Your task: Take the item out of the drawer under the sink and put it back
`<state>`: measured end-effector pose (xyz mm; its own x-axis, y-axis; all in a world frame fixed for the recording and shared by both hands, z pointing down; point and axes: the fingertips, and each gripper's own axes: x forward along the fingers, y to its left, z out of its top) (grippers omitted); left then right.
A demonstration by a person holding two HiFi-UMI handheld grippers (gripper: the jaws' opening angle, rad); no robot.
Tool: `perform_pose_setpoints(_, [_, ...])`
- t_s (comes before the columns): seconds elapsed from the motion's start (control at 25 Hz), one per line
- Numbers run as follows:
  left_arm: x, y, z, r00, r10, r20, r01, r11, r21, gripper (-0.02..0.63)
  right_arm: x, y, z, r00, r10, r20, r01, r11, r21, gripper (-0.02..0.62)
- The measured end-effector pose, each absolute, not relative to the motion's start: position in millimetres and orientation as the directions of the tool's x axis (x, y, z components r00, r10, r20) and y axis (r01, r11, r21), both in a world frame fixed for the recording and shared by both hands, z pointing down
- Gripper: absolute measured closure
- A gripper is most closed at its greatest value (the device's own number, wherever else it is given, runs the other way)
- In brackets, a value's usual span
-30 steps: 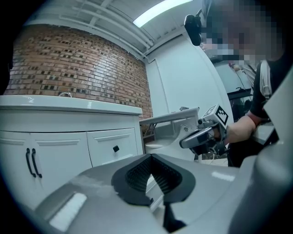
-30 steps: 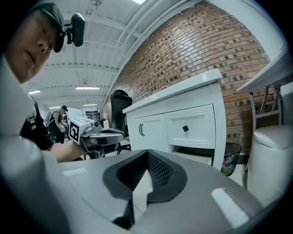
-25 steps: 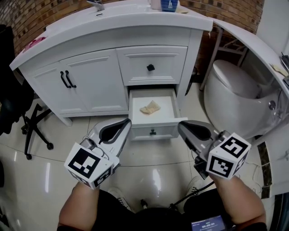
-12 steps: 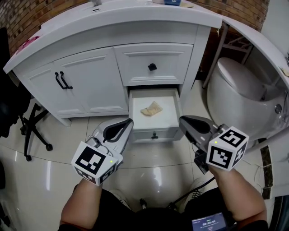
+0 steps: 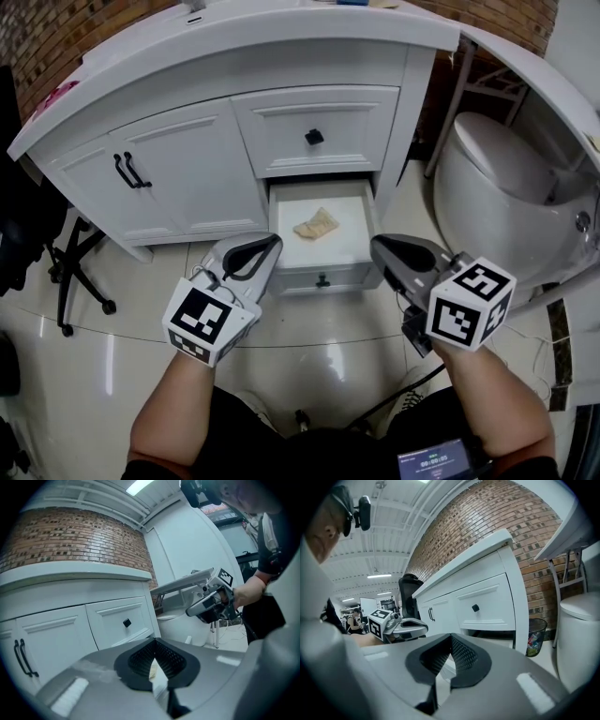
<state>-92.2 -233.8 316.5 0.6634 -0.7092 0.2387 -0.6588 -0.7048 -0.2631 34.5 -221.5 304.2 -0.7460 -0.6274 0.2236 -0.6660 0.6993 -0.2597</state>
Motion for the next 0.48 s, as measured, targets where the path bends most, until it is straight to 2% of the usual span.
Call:
perform_pose_setpoints(0.12, [-93, -246, 305, 0.653, -0.717, 0.244, -0.675, -0.697, -0.243, 0.6, 33, -220, 301, -0.75, -0.626, 0.214, -0.662, 0.702, -0.264, 0.592])
perform_pose_setpoints(0.24, [-93, -264, 299, 0.64, -0.713, 0.288, -0.638, -0.701, -0.319, 0.586, 33, -219, 297, -0.758, -0.621, 0.2, -0.652, 0.711, -0.263, 0.592])
perform_pose_setpoints(0.36, [-86, -283, 299, 0.622, -0.695, 0.361, -0.567, -0.718, -0.404, 0.557, 36, -220, 294, -0.758, -0.624, 0.19, -0.651, 0.711, -0.266, 0.592])
perform_pose_setpoints(0.48, [-62, -299, 312, 0.623, -0.632, 0.461, -0.426, -0.769, -0.477, 0.555, 37, -221, 292, -0.761, -0.622, 0.186, -0.648, 0.713, -0.268, 0.592])
